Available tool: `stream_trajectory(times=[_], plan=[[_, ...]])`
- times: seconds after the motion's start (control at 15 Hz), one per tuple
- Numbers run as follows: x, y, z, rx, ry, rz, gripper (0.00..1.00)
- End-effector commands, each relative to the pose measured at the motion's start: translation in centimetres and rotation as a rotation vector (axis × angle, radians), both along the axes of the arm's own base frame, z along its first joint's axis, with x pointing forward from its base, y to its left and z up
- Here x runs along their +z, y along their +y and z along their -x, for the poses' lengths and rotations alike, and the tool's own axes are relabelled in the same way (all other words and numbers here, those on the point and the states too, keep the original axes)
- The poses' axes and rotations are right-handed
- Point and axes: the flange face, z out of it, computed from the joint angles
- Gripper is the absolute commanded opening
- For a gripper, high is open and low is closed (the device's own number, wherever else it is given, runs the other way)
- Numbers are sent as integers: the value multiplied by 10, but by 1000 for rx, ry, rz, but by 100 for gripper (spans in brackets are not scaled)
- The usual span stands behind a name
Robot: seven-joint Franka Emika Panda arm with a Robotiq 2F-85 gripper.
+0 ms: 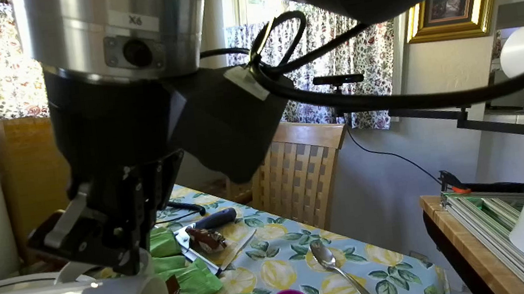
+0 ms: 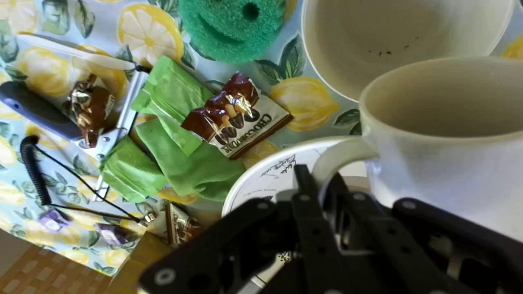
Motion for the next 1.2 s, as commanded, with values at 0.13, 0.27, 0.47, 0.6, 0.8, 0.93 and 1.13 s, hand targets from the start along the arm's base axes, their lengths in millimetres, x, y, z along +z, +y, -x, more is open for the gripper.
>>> stream_trajectory(times=[0.13,0.27,0.47,0.6,0.8,0.93,1.13], plan=[[5,-17,11,40,-67,-11,3],[3,-23,10,48,-76,-9,3],[2,-29,7,61,-102,-8,3],[3,-29,3,77,-120,-17,3],[7,-21,4,106,-136,-35,3],[9,-14,7,120,-134,-49,3],[8,-8,11,131,-133,-50,3]])
